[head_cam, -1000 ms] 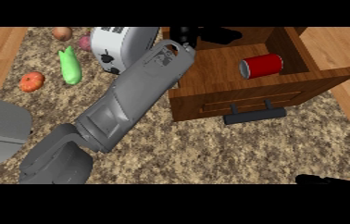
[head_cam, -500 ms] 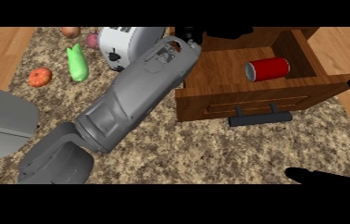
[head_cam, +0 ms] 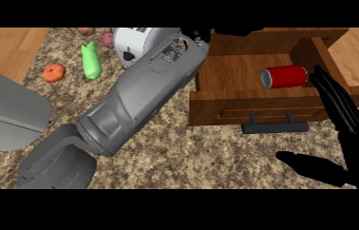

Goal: Pick up the can, place it into the drawer and close the drawer

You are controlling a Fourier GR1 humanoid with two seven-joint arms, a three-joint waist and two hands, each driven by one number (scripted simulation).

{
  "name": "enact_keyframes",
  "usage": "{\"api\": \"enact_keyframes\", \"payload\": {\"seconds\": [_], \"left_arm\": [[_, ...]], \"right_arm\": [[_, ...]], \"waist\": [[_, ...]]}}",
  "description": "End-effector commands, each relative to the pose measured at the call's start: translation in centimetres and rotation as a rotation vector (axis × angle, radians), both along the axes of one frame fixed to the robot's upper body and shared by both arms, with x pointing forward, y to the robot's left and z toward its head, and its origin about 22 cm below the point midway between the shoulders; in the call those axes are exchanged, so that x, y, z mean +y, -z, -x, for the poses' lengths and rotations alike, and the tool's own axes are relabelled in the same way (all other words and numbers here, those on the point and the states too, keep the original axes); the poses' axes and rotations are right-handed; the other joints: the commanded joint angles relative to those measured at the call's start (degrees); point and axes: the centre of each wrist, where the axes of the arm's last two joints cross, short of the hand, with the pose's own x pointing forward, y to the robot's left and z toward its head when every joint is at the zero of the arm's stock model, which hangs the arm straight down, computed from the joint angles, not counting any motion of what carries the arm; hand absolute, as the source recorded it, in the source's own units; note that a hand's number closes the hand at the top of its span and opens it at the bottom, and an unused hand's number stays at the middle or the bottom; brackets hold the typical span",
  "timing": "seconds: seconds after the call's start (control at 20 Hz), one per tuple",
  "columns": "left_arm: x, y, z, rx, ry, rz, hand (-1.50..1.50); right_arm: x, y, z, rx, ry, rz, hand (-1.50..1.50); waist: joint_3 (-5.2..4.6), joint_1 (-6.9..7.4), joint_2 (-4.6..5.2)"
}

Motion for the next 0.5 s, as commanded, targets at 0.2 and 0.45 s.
{"api": "enact_keyframes", "payload": {"seconds": [0.2, 0.45], "left_arm": [[-0.7, -0.9, 0.5, -0.007, 0.002, 0.013, -1.50], [2.7, -2.1, -0.4, 0.025, -0.005, -0.002, -1.50]], "right_arm": [[2.9, 4.2, -4.4, 0.049, 0.072, 0.266, -1.50], [2.7, 7.7, -6.4, 0.040, 0.118, 0.208, -1.50]], "waist": [[-0.03, 2.68, -0.48], [0.00, 3.48, -1.00]]}}
